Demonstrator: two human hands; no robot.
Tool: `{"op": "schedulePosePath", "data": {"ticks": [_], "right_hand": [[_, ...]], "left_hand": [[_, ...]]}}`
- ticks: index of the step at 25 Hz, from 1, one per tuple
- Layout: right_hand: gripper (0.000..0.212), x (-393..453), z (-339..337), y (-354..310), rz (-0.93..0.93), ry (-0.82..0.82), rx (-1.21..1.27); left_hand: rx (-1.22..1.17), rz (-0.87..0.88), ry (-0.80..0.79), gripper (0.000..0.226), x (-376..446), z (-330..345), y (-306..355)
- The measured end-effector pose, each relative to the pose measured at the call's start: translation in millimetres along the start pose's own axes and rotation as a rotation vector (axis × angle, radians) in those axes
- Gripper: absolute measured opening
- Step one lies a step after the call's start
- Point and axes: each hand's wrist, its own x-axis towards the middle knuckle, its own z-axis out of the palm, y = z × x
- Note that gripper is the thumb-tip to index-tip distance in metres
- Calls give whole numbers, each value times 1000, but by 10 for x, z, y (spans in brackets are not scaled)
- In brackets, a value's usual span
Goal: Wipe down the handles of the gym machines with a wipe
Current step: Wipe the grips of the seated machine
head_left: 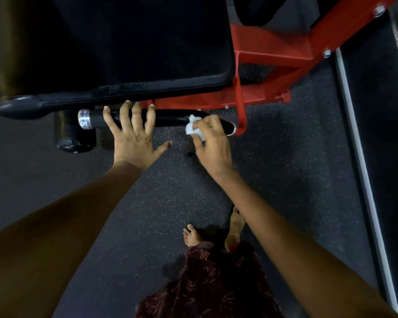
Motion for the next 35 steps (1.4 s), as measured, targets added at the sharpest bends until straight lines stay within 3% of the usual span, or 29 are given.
{"op": "schedulePosePath", "data": {"ticks": [2, 4, 8, 10, 15, 21, 27, 31, 35], "right_hand": [[13, 24, 10, -10, -126, -5, -36], [12, 22, -27, 154, -116, -25, -120], [19, 14, -214, 692, 301, -80, -226], [20, 78, -305, 814, 365, -113, -217], [15, 164, -218, 376, 75, -60, -116], [14, 198, -306, 468, -315, -75, -312], [13, 401, -223, 40, -680, -202, -392], [19, 340, -406, 240, -634, -223, -438], [12, 439, -208, -82, -738, -269, -387]], "left_hand": [[25, -6, -12, 91, 0, -8, 4], [28, -5, -11, 90, -1, -3, 3], [36, -4, 18, 90, 2, 14, -2], [52, -3, 24, 90, 4, 35, 10], [82, -7, 47, 87, -1, 43, -6], [167, -12, 43, 83, -27, 10, 23], [199, 7, 47, 88, -39, -18, 34], [-61, 9, 32, 88, -56, -75, -27], [-467, -20, 175, 90, -128, -130, -186]]}}
